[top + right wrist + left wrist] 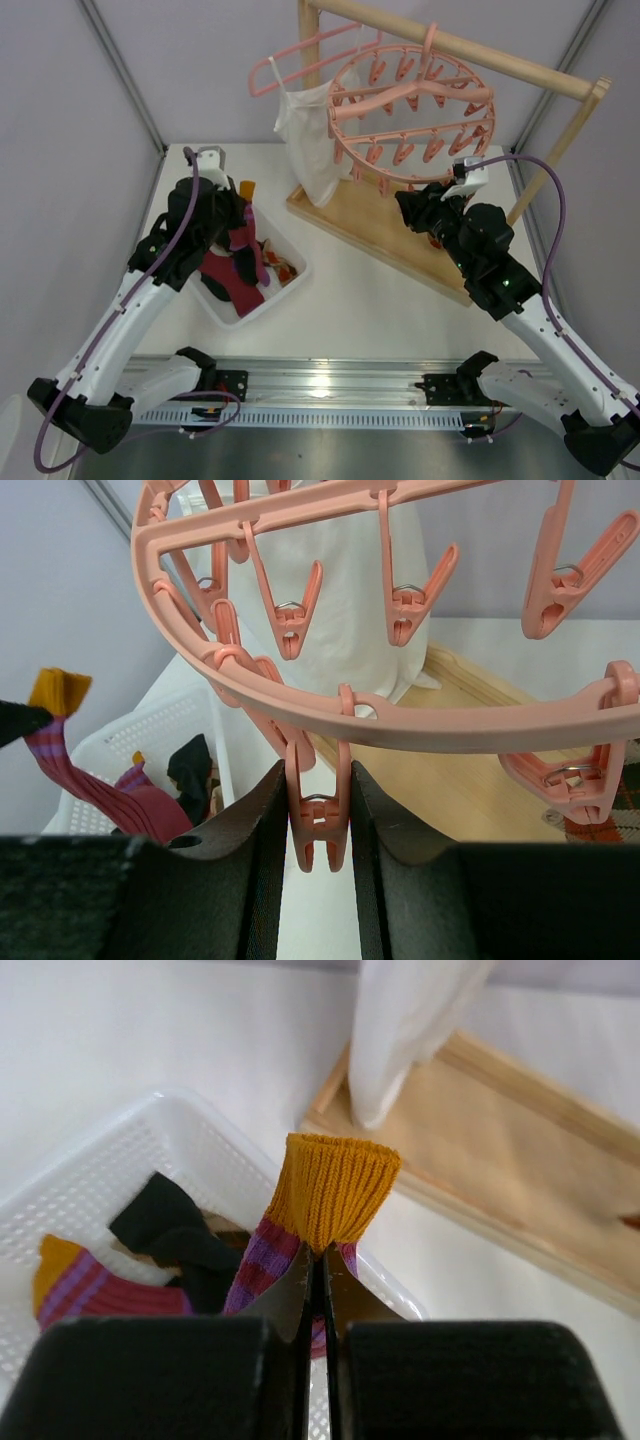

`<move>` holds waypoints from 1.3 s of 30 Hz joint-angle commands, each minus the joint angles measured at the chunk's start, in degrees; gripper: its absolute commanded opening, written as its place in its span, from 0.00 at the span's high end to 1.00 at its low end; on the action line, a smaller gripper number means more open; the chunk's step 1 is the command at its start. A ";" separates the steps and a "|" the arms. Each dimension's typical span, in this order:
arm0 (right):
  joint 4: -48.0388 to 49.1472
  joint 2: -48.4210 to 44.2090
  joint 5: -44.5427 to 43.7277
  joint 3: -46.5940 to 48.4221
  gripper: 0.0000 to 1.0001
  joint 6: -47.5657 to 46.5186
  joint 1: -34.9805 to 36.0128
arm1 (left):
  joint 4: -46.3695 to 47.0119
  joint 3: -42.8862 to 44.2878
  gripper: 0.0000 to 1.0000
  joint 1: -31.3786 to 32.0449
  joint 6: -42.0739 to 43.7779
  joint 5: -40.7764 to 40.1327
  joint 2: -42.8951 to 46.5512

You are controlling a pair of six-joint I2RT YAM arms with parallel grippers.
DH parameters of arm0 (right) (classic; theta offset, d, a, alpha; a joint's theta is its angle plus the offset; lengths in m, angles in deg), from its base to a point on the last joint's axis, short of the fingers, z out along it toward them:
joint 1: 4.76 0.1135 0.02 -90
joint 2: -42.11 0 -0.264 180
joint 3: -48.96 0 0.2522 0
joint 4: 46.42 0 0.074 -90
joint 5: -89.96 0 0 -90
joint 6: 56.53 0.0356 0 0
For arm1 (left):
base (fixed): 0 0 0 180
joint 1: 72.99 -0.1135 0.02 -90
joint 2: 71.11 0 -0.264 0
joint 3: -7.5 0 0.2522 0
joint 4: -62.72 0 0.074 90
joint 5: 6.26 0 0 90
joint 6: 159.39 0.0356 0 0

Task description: Clip the socks to the hanger

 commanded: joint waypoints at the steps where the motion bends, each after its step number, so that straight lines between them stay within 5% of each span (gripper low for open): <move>1: -3.89 -0.48 2.24 1.06 1.00 1.37 0.06 | 2.34 0.14 0.99 -0.54 1.17 -6.51 -0.18; 5: -4.06 -0.92 2.33 0.71 1.00 1.72 0.06 | 1.35 -1.69 0.99 -1.24 -0.06 -5.23 -1.51; 9: -3.89 -1.36 2.42 1.06 1.00 1.72 0.15 | 13.91 -8.46 0.99 1.82 2.31 6.01 4.89; 15: -3.10 -1.19 3.30 2.11 1.00 2.87 0.06 | 26.93 -9.89 0.99 10.70 5.74 12.70 7.55; 24: -0.29 -1.54 4.35 1.67 1.00 3.30 0.06 | 36.60 -5.49 0.99 24.76 5.30 15.79 -3.60; 39: 1.47 -2.51 5.32 1.94 1.00 4.36 0.06 | 43.73 0.31 0.99 30.40 5.74 16.93 -18.03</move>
